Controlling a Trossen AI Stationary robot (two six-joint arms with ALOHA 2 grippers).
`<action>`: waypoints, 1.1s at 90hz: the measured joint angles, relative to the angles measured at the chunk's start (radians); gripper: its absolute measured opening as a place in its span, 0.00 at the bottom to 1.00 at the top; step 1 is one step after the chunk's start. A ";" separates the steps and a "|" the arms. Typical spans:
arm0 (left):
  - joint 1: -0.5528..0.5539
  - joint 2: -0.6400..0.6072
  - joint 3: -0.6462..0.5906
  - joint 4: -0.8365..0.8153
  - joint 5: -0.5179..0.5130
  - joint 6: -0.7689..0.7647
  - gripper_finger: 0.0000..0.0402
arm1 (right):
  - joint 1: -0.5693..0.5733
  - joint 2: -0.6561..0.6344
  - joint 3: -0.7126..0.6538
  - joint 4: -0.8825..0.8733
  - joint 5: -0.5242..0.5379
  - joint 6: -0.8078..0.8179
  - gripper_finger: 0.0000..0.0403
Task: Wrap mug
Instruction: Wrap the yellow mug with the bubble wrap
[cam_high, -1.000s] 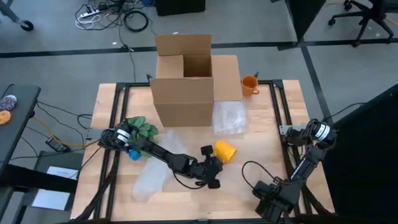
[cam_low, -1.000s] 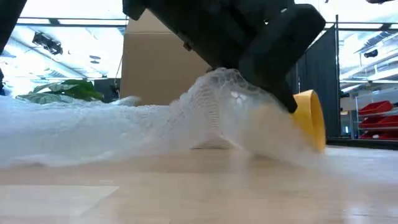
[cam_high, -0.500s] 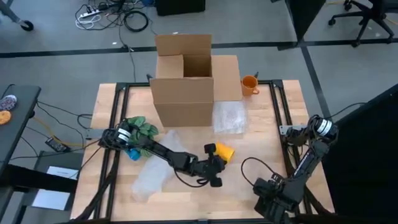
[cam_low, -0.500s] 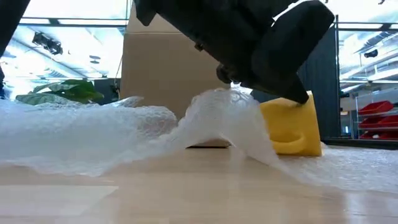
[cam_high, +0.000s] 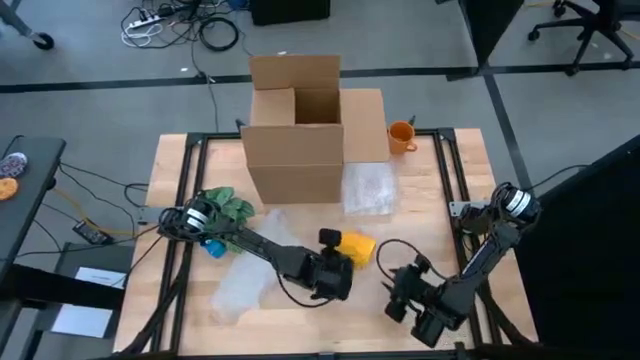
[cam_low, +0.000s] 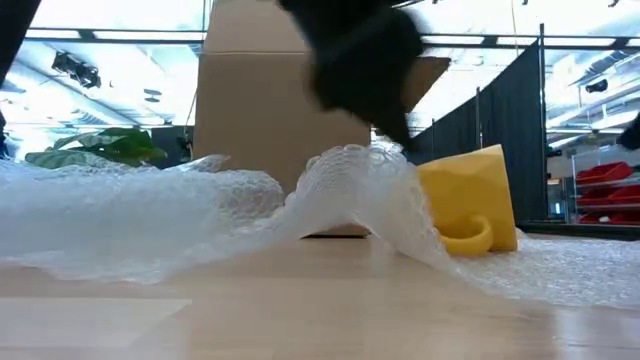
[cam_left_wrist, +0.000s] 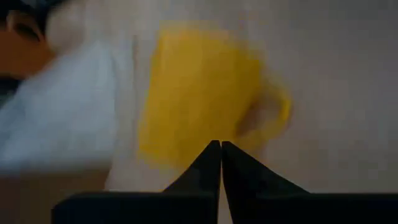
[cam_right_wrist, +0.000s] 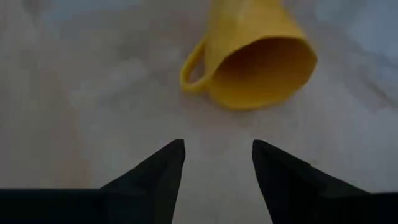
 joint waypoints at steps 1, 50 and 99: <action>-0.002 0.000 0.001 -0.018 0.000 -0.010 0.00 | -0.004 0.000 -0.007 0.011 0.005 0.000 0.42; -0.066 0.084 0.001 -0.066 0.283 -0.192 0.00 | -0.251 0.001 -0.182 0.582 0.108 -0.314 0.42; -0.070 0.129 0.003 -0.071 0.347 -0.260 0.00 | -0.330 -0.004 -0.174 0.709 -0.025 -0.631 0.01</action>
